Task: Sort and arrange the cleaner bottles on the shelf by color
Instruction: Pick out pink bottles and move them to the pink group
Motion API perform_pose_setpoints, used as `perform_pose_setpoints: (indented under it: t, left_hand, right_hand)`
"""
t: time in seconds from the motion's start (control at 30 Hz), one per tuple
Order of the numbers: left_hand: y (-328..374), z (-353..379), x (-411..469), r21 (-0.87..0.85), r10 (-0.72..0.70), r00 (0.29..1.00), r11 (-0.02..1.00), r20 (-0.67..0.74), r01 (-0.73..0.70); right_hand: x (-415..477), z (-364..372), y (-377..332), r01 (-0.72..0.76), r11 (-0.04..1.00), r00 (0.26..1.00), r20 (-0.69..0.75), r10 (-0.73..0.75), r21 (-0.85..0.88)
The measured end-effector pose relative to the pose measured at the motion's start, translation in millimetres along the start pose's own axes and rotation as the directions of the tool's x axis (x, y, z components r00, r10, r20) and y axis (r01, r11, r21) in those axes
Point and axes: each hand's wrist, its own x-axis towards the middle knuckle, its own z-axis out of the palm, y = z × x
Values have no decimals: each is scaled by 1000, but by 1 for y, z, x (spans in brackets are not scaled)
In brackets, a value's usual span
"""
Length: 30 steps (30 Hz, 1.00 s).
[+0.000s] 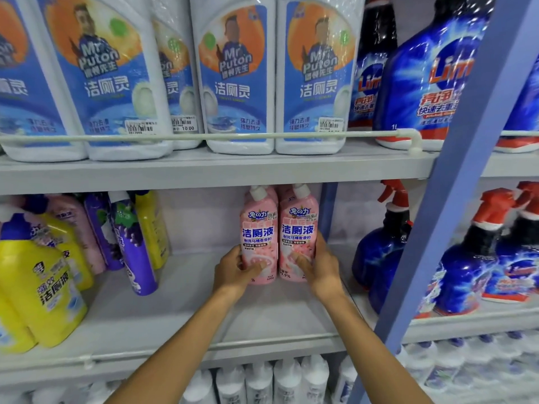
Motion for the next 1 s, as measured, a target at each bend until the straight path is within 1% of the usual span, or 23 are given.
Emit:
perform_pose_setpoints:
  t: [0.17,0.27,0.37,0.53,0.7,0.83,0.93,1.0]
  left_hand:
    - [0,5,-1,-30,-17,1000,999,9,17]
    - [-2,8,-3,-38,-24,1000,999,-14,23]
    - [-1,11,-5,-26,-23,999,999,-34,22]
    - [0,11,-2,-19,-23,1000,1000,-20,23]
    - [1,10,-1,4,-23,999,1000,-28,23]
    - [1,10,0,-24,-18,1000,1000,-8,18]
    - [3,6,1,-57,-15,999,998,35,17]
    - [3,2,0,-73,-13,998,997,59,18]
  right_hand:
    - [4,2,2,-13,999,1000,14,13,35]
    - [5,2,4,19,1000,1000,9,-19,7]
    - [5,0,5,21,1000,1000,18,-21,9]
    - [8,-4,11,2,1000,999,45,-3,26]
    - [7,-3,10,9,998,999,41,-11,60]
    - [7,-2,15,10,995,1000,19,-12,99]
    - [4,-5,14,-37,990,999,39,32,133]
    - [-1,-8,16,-41,990,999,40,36,137]
